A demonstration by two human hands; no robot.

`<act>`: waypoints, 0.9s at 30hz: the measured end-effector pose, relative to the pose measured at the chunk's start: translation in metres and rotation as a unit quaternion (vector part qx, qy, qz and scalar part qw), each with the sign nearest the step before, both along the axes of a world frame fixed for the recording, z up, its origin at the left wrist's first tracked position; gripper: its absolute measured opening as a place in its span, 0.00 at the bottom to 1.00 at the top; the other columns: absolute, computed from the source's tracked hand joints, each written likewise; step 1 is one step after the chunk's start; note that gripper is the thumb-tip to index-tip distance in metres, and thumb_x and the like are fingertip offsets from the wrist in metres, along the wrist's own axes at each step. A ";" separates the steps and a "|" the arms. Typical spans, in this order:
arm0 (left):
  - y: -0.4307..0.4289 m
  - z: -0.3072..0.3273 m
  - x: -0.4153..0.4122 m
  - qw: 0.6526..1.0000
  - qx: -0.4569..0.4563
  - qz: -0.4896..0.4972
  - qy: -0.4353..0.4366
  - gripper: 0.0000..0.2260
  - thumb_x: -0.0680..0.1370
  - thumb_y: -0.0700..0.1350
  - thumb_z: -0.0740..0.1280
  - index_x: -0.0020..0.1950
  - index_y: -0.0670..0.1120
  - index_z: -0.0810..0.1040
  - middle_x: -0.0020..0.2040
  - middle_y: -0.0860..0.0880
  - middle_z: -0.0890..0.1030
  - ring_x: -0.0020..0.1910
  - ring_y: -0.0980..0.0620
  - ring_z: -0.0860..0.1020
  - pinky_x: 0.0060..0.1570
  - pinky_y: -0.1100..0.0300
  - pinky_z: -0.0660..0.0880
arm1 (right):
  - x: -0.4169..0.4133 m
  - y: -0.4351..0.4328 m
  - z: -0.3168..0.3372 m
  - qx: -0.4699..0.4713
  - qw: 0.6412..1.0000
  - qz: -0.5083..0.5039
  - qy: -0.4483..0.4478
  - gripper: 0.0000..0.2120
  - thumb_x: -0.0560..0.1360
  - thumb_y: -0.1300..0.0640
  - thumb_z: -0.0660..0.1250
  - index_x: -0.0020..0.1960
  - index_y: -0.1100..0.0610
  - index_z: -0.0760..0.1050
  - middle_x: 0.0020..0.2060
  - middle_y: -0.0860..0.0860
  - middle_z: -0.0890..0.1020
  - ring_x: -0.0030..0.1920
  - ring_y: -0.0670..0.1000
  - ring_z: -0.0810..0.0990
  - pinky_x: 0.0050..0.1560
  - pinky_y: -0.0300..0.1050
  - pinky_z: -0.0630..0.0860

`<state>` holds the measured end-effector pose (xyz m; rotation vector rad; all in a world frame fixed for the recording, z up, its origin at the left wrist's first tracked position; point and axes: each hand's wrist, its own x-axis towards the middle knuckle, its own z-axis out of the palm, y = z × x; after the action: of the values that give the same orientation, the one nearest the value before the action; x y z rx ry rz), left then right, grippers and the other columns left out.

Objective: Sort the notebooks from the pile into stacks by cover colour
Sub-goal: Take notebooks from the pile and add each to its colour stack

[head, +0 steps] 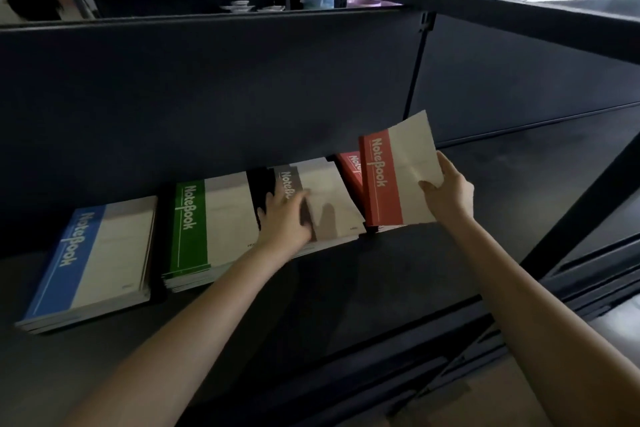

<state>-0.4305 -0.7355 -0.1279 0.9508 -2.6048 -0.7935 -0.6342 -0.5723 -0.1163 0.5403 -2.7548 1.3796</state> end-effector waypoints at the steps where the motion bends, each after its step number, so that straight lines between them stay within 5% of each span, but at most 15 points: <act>1: 0.003 -0.002 -0.002 0.997 -0.059 -0.035 -0.045 0.27 0.78 0.41 0.64 0.75 0.54 0.62 0.79 0.45 0.44 0.77 0.37 0.44 0.73 0.38 0.44 | -0.004 -0.001 0.000 0.042 0.999 -0.001 0.014 0.30 0.77 0.59 0.65 0.76 0.45 0.59 0.59 0.54 0.78 0.53 0.55 0.77 0.46 0.46 0.74; 4: 0.013 -0.007 -0.012 0.976 -0.157 -0.121 -0.093 0.24 0.81 0.51 0.58 0.77 0.55 0.58 0.79 0.46 0.44 0.77 0.39 0.43 0.72 0.39 0.37 | -0.010 -0.009 -0.005 0.177 0.982 0.019 0.066 0.28 0.78 0.57 0.65 0.75 0.44 0.60 0.60 0.55 0.76 0.57 0.57 0.75 0.45 0.48 0.72; 6: 0.016 -0.010 -0.020 0.971 -0.152 -0.137 -0.125 0.24 0.82 0.56 0.54 0.77 0.56 0.55 0.79 0.46 0.44 0.77 0.39 0.41 0.72 0.41 0.37 | -0.013 -0.015 -0.015 0.220 0.972 0.037 0.081 0.21 0.79 0.56 0.63 0.71 0.45 0.68 0.63 0.54 0.74 0.62 0.58 0.71 0.53 0.52 0.71; 13: 0.005 -0.023 -0.031 0.961 -0.156 -0.086 -0.214 0.27 0.81 0.64 0.43 0.78 0.58 0.43 0.79 0.42 0.41 0.76 0.35 0.39 0.73 0.39 0.38 | -0.027 -0.035 -0.035 0.246 0.962 0.079 0.084 0.16 0.80 0.58 0.55 0.60 0.55 0.78 0.62 0.53 0.75 0.67 0.57 0.67 0.73 0.58 0.54; 15: 0.006 -0.026 -0.031 0.962 -0.162 -0.083 -0.205 0.27 0.80 0.64 0.42 0.78 0.58 0.43 0.79 0.42 0.41 0.76 0.35 0.39 0.73 0.39 0.38 | -0.026 -0.043 -0.038 0.270 0.954 0.098 0.084 0.16 0.80 0.55 0.53 0.58 0.58 0.76 0.61 0.53 0.75 0.69 0.56 0.65 0.74 0.60 0.51; 21: 0.005 -0.029 -0.037 0.965 -0.150 -0.074 -0.202 0.26 0.81 0.63 0.42 0.78 0.60 0.42 0.79 0.43 0.40 0.76 0.36 0.39 0.73 0.40 0.37 | -0.028 -0.050 -0.048 0.308 0.940 0.122 0.082 0.24 0.81 0.48 0.49 0.74 0.53 0.61 0.76 0.51 0.59 0.77 0.54 0.50 0.75 0.58 0.42; 27: 0.009 -0.028 -0.048 0.966 -0.151 -0.049 -0.204 0.27 0.80 0.65 0.42 0.77 0.60 0.42 0.79 0.42 0.40 0.76 0.37 0.39 0.72 0.41 0.36 | -0.026 -0.050 -0.052 0.300 0.943 0.103 0.099 0.25 0.80 0.46 0.48 0.75 0.52 0.61 0.76 0.50 0.59 0.77 0.54 0.51 0.76 0.55 0.43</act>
<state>-0.4782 -0.7270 -0.1563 0.9818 -3.0239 -0.2158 -0.6598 -0.6225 -0.1683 0.9436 -2.9746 0.4273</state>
